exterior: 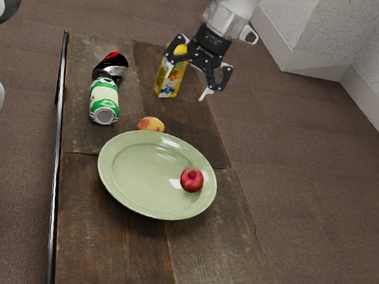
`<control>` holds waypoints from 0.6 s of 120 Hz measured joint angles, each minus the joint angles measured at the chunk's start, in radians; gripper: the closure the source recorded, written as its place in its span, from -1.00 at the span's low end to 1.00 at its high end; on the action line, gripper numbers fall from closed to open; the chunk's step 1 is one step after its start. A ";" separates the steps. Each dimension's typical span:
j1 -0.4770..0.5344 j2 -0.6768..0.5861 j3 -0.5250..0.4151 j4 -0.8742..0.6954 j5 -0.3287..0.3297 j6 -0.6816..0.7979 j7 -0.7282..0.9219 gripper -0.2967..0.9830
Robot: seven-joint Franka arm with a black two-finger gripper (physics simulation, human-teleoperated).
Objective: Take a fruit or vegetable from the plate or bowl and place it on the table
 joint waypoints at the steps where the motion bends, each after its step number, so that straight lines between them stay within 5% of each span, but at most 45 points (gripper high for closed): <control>1: 0.000 0.001 0.000 0.000 -0.001 0.012 -0.018 -0.54; 50: -0.069 0.015 -0.003 0.006 -0.043 0.274 -0.608 -0.54; 72: -0.056 -0.353 -0.078 -0.601 -0.085 0.507 -0.685 -0.54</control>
